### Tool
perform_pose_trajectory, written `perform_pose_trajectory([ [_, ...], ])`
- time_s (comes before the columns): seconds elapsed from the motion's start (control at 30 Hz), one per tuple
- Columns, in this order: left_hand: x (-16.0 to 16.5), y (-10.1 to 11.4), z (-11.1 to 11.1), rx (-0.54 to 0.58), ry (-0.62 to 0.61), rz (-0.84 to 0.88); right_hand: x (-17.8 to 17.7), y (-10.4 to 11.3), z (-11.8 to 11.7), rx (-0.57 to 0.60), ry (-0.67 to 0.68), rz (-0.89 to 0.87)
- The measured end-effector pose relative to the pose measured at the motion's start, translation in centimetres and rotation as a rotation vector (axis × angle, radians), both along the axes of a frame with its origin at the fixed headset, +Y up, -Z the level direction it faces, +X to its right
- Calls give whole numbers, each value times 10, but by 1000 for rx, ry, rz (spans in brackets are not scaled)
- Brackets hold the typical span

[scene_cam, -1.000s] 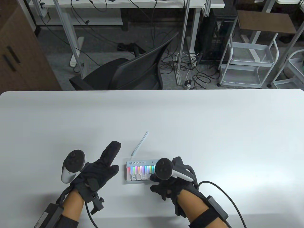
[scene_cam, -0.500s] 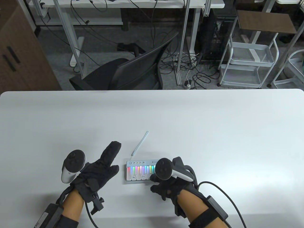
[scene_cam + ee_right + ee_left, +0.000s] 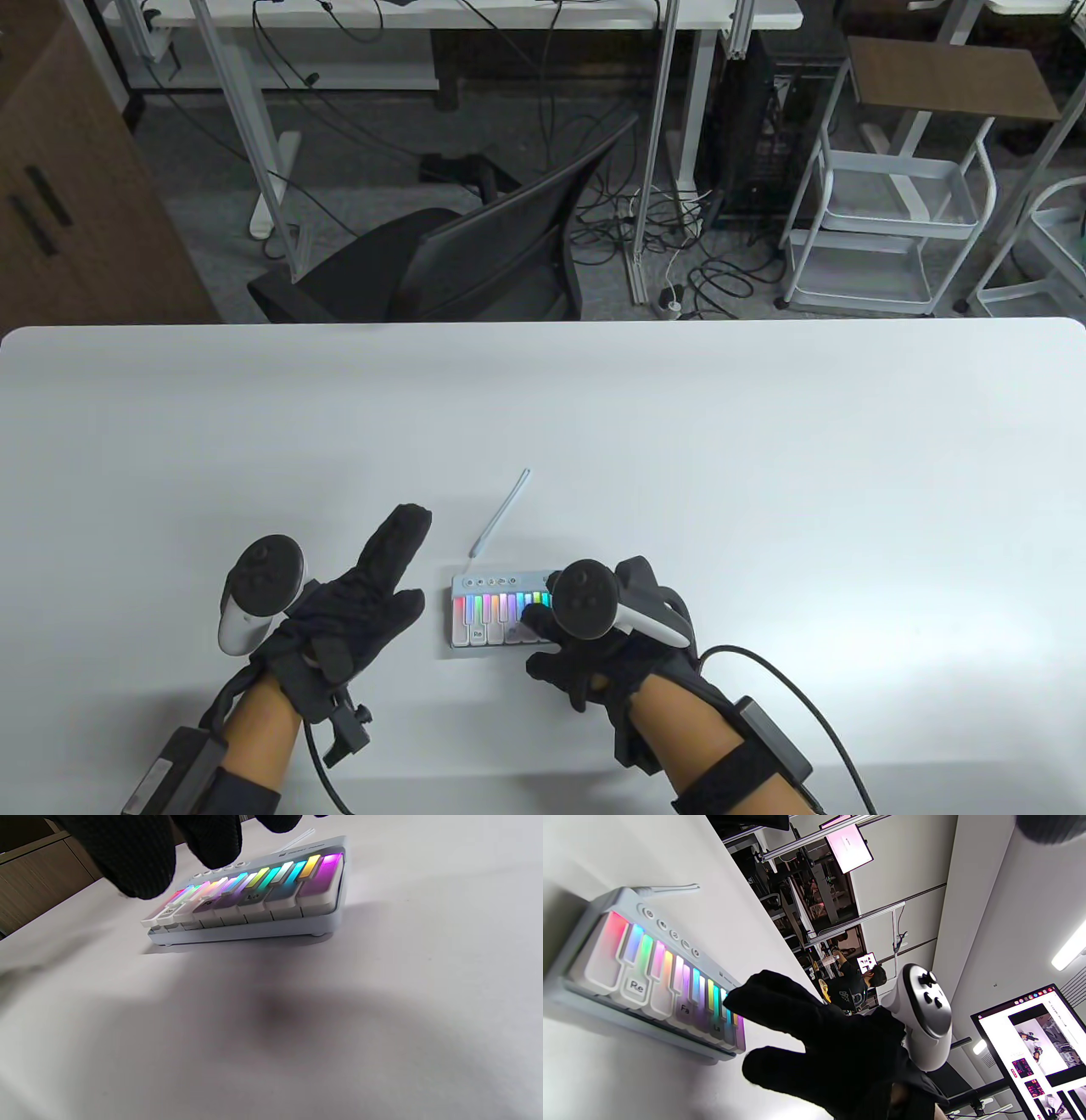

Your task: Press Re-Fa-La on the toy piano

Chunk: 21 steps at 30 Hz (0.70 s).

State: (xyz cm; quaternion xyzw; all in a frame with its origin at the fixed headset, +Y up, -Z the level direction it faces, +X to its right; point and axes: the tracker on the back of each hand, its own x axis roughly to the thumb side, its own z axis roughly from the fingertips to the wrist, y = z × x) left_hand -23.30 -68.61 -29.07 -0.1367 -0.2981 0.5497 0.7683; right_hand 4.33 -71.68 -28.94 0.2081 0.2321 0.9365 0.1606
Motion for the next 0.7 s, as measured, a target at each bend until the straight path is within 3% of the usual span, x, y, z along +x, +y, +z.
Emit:
perform_pose_trajectory([
  [0.7,-1,1,0,-2,10,5,-18,4,-16,28,21,19],
])
